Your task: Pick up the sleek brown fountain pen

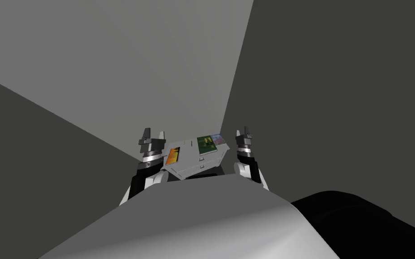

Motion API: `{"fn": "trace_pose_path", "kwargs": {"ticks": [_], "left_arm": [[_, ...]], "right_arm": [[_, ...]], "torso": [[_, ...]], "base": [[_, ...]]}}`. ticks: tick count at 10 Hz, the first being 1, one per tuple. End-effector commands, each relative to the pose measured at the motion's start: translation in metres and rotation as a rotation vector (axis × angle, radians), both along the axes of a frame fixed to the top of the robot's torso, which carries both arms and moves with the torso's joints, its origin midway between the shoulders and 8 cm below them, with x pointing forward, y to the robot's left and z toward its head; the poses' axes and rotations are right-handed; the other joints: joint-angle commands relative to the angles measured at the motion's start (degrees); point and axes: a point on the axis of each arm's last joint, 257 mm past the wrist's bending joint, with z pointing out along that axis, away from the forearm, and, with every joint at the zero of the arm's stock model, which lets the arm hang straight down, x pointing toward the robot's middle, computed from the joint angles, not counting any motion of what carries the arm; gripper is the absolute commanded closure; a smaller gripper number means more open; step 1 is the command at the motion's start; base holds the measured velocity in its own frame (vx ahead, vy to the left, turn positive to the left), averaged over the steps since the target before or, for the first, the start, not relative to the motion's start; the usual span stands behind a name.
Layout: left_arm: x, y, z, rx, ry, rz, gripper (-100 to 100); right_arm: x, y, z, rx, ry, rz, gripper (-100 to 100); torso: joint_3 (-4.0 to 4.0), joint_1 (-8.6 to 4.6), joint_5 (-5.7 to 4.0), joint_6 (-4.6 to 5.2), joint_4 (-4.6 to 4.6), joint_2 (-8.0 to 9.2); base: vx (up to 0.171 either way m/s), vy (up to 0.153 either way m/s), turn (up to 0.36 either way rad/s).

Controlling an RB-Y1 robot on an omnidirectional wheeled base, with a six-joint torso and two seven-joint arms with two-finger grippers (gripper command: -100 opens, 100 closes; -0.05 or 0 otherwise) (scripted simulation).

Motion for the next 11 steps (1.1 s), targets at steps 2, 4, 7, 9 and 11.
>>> {"fn": "trace_pose_path", "kwargs": {"ticks": [2,4,7,9,11], "left_arm": [[0.004,-0.012,-0.001,0.082,0.006,-0.018,-100],[0.010,-0.026,-0.003,0.182,0.009,-0.031,-100],[0.017,-0.043,-0.008,0.316,0.008,-0.043,-100],[0.024,-0.061,-0.016,0.460,-0.001,-0.042,-100],[0.028,-0.071,-0.023,0.558,-0.006,-0.049,-100]], "right_arm": [[0.000,0.000,0.000,0.000,0.000,0.000,0],[0.000,0.000,0.000,0.000,0.000,0.000,0],[0.000,0.000,0.000,0.000,0.000,0.000,0],[0.000,0.000,0.000,0.000,0.000,0.000,0],[0.000,0.000,0.000,0.000,0.000,0.000,0]], "torso": [[0.08,0.03,0.00,0.01,0.03,0.15],[0.23,0.17,0.04,0.02,0.09,0.40],[0.15,0.28,0.07,-0.01,0.06,0.26],[0.17,0.28,0.06,0.03,0.06,0.29],[0.15,0.38,0.09,-0.02,0.06,0.25]], "base": [[-0.077,0.018,-0.080],[-0.109,0.051,-0.136],[-0.069,0.063,-0.142],[-0.094,0.078,-0.266],[-0.058,0.076,-0.134]]}}
